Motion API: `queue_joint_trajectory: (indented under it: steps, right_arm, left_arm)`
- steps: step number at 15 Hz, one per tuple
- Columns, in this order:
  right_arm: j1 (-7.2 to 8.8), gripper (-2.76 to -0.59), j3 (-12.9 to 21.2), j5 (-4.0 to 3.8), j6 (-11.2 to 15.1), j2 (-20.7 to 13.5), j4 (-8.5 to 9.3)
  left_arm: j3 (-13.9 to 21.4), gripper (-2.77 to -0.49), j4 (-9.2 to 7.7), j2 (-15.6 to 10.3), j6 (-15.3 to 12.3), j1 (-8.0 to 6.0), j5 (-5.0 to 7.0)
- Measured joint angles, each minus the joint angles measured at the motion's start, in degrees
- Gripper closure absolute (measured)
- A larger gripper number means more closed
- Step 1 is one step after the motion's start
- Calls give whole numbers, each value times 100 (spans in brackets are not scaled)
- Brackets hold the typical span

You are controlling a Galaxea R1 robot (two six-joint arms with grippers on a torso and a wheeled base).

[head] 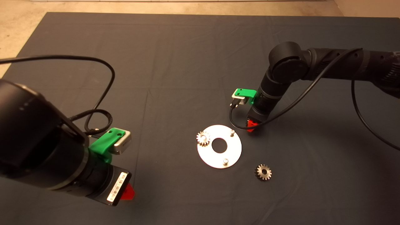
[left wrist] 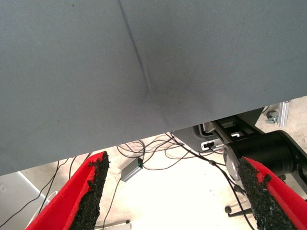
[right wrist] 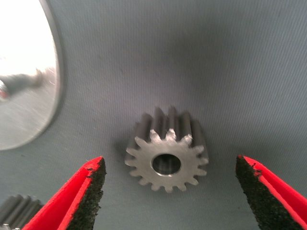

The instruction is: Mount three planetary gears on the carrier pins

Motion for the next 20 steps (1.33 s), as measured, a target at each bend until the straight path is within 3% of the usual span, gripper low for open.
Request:
queue_joint_trajectory:
  steps: [7, 20]
  right_arm:
    - [-127, -177, 4, -2, -1, -56, -107]
    - [-130, -128, 45, -2, -1, -42, -249]
  left_arm:
    - [2, -188, -20, 2, 2, -2, 0]
    - [50, -188, -128, 0, 2, 0, 0]
